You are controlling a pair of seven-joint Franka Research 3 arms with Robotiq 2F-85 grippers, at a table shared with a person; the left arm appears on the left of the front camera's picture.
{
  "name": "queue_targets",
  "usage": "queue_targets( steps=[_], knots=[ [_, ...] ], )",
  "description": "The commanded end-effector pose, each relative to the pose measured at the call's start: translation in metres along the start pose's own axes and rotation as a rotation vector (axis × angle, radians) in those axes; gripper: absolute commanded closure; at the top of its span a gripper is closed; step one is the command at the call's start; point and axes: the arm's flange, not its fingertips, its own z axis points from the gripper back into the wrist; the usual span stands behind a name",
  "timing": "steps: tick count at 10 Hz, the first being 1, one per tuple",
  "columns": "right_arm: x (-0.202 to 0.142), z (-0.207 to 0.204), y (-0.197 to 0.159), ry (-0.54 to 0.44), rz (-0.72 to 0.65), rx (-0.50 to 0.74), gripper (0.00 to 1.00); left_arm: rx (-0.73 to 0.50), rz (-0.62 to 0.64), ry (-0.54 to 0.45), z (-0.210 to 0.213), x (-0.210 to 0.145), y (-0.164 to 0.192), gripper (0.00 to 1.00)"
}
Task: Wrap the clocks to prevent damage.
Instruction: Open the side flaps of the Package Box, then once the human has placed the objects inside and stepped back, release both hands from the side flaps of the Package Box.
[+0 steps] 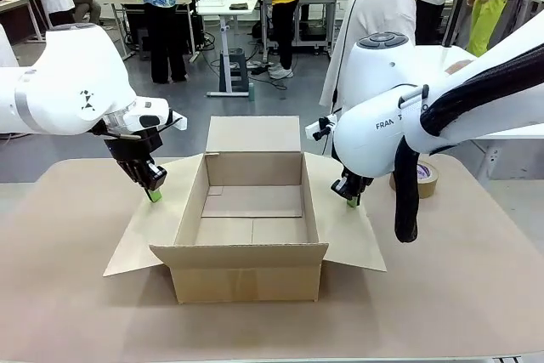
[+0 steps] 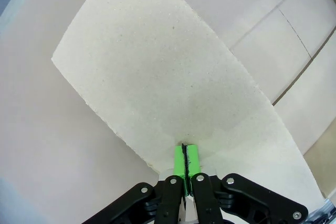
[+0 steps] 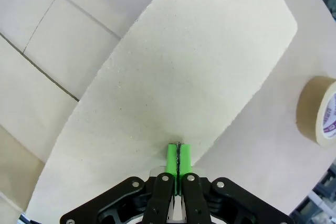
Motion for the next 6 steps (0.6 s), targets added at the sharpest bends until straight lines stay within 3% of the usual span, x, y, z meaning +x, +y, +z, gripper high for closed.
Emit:
queue_targets(
  steps=[1, 6],
  knots=[
    [0.0001, -0.0008, 0.0012, 0.002, 0.009, -0.005, 0.96, -0.002, 0.000, 0.005, -0.0020, -0.0006, 0.0010, 0.95],
    [0.0001, -0.0008, 0.0012, 0.002, 0.009, -0.005, 0.96, -0.002, 0.000, 0.005, -0.0020, -0.0006, 0.0010, 0.95]
  ],
)
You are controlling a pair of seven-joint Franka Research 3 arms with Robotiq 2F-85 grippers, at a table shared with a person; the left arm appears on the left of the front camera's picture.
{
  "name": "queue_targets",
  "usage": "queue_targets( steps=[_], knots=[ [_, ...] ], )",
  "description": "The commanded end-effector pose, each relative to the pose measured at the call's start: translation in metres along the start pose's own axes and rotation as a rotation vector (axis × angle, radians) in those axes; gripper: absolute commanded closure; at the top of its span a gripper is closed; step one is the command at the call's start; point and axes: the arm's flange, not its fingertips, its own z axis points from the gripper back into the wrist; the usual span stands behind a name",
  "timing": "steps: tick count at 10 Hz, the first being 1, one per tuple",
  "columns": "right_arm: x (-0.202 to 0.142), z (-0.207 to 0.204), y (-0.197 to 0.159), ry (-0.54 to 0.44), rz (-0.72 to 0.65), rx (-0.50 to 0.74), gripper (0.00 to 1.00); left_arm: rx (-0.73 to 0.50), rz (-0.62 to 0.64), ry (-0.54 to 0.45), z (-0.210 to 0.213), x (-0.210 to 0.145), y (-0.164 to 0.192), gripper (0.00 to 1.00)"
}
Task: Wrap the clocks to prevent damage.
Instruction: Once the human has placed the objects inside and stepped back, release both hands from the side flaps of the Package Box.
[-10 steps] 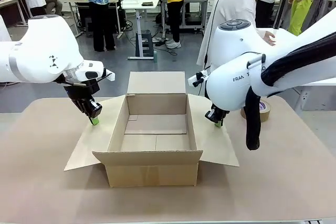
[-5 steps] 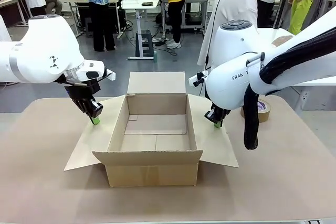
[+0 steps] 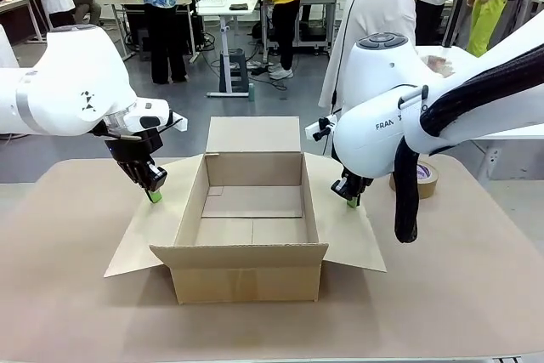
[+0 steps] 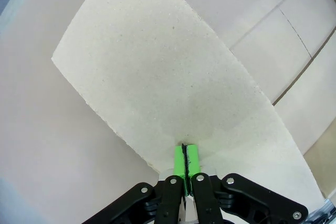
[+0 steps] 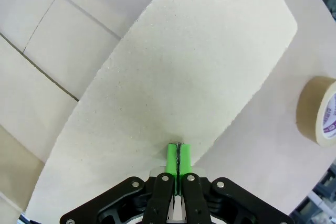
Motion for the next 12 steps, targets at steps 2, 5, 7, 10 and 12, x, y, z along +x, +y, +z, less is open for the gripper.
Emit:
queue_targets(
  steps=[2, 5, 7, 10, 12],
  knots=[
    [0.0001, -0.0008, 0.0011, 0.002, 0.008, -0.005, 0.96, -0.001, 0.000, 0.003, -0.0011, -0.0006, 0.0010, 0.95],
    [0.0001, -0.0008, 0.0011, 0.002, 0.008, -0.005, 0.96, -0.001, 0.000, 0.003, -0.0011, -0.0006, 0.0010, 0.95],
    [0.0001, -0.0008, 0.0011, 0.002, 0.008, -0.005, 0.96, -0.001, 0.000, 0.003, -0.0011, -0.0006, 0.0010, 0.95],
    [0.0001, -0.0008, 0.0011, 0.002, 0.008, -0.005, 0.96, -0.001, 0.000, 0.003, -0.0011, -0.0006, 0.0010, 0.95],
    [0.0001, -0.0008, 0.0011, 0.002, 0.008, -0.005, 0.96, -0.001, 0.000, 0.003, -0.0011, -0.0006, 0.0010, 0.95]
  ],
)
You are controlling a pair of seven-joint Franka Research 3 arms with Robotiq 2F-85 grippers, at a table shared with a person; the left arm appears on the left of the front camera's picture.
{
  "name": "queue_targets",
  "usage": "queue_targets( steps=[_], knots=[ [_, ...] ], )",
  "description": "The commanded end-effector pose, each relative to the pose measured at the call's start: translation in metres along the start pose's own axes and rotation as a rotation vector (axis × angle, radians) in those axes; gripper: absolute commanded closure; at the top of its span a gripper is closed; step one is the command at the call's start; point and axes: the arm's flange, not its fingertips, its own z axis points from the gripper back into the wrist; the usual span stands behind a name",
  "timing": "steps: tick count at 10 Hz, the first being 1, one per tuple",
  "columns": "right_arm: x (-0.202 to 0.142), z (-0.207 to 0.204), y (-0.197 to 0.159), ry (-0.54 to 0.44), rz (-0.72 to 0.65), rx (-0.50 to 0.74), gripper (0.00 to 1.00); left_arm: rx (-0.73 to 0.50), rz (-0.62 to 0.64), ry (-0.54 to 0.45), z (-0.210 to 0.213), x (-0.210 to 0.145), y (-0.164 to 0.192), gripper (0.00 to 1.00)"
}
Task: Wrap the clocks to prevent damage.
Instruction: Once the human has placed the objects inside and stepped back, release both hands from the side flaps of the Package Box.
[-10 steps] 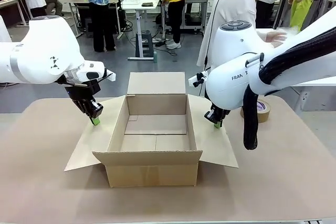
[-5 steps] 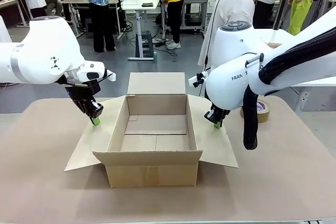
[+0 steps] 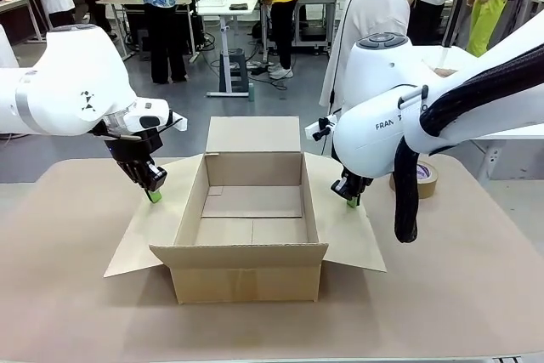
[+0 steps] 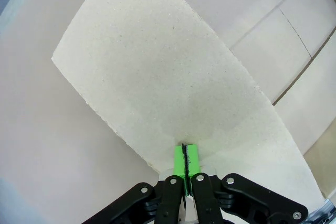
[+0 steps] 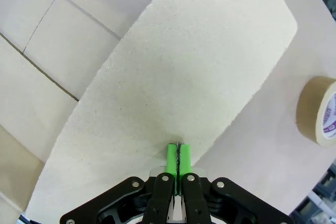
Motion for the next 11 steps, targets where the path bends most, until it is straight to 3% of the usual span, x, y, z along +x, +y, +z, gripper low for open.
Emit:
queue_targets(
  steps=[1, 11],
  knots=[
    [0.0001, -0.0008, 0.0011, 0.002, 0.008, -0.005, 0.96, -0.001, 0.000, 0.003, -0.0011, -0.0006, 0.0010, 0.95],
    [0.0001, -0.0008, 0.0011, 0.002, 0.008, -0.005, 0.96, -0.001, 0.000, 0.003, -0.0011, -0.0006, 0.0010, 0.95]
  ],
)
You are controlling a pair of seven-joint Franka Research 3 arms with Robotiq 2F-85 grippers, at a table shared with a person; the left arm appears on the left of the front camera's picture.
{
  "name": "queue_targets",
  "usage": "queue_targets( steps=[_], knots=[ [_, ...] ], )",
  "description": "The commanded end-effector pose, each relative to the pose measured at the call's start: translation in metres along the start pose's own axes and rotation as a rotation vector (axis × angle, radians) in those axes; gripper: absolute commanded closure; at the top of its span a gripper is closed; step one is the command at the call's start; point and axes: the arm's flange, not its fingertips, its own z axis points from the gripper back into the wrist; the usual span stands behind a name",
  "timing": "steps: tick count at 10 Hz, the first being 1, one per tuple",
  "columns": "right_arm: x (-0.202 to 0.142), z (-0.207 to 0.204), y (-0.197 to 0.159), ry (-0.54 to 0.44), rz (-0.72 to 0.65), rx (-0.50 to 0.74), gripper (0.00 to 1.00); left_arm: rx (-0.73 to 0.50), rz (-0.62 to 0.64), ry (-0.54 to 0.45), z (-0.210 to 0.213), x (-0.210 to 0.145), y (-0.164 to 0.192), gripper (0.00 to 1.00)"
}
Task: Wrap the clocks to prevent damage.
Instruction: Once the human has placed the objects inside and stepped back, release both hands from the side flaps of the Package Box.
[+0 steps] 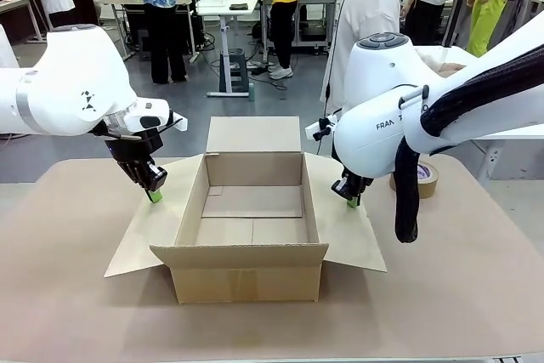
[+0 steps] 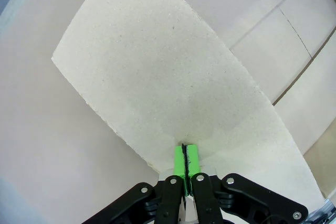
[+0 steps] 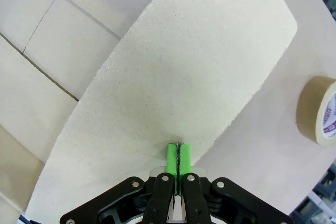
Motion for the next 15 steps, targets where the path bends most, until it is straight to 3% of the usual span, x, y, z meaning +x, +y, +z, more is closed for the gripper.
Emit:
queue_targets(
  steps=[1, 15],
  knots=[
    [0.0001, -0.0008, 0.0011, 0.002, 0.008, -0.005, 0.96, -0.001, 0.000, 0.003, -0.0011, -0.0006, 0.0010, 0.95],
    [0.0001, -0.0008, 0.0011, 0.002, 0.008, -0.005, 0.96, -0.001, 0.000, 0.003, -0.0011, -0.0006, 0.0010, 0.95]
  ],
)
